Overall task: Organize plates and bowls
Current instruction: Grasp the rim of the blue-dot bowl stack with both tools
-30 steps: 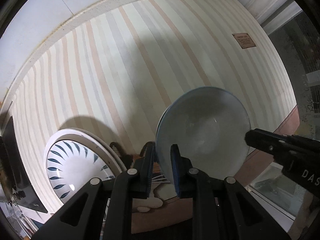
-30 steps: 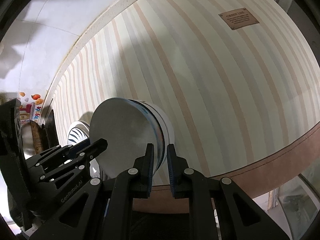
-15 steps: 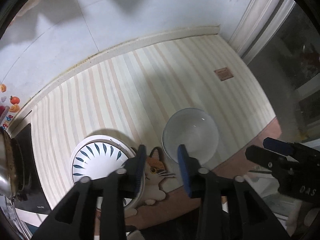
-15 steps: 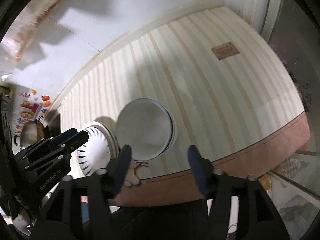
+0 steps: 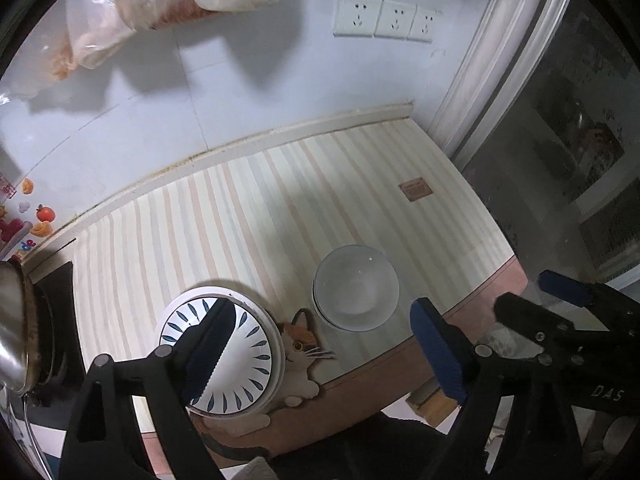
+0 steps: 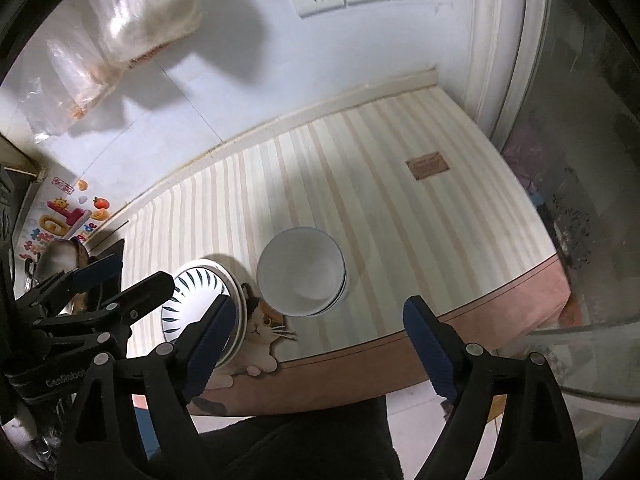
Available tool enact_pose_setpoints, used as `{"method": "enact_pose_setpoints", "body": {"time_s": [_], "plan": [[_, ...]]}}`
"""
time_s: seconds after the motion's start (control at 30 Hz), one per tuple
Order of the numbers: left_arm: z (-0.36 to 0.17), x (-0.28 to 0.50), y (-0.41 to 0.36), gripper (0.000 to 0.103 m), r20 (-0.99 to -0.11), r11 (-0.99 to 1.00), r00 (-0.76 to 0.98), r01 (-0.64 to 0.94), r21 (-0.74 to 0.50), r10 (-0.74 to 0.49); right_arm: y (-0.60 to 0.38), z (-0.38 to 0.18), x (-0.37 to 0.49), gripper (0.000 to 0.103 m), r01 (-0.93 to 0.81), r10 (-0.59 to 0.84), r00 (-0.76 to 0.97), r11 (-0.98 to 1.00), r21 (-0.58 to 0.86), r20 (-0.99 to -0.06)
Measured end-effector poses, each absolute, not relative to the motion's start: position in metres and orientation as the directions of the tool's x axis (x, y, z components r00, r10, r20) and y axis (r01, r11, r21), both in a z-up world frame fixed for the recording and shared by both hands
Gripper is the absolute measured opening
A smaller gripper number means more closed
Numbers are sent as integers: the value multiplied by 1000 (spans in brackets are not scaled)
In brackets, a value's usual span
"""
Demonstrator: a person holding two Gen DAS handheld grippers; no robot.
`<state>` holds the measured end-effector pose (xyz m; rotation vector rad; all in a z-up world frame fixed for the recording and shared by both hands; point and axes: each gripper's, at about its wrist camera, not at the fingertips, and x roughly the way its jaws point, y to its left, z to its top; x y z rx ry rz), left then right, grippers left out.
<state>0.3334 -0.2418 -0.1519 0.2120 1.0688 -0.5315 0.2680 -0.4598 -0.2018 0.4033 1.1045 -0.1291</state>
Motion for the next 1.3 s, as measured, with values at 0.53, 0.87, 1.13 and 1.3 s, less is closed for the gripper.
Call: {"method": "enact_pose_setpoints", "body": {"time_s": [0.53,0.87,1.13,1.3], "plan": [[-154,336,-242,90,-875,847,346,518,-122,-338,-461,-176,252,93,311,65,493,918,245,-867],[-257,403,-254,90,-925,862,126,425,-277,-360,-491,-251,283,95,318,227,486,854,413,-844],[-340,445,-270,89,-936,879,-30,335,-340,-351,-529,-377,323,95,365,467,432,692,623,-771],[-378,456,-288,85,-920,865,-144,315,-391,-364,-533,-448,342,95,381,579,385,609,695,-718]]}}
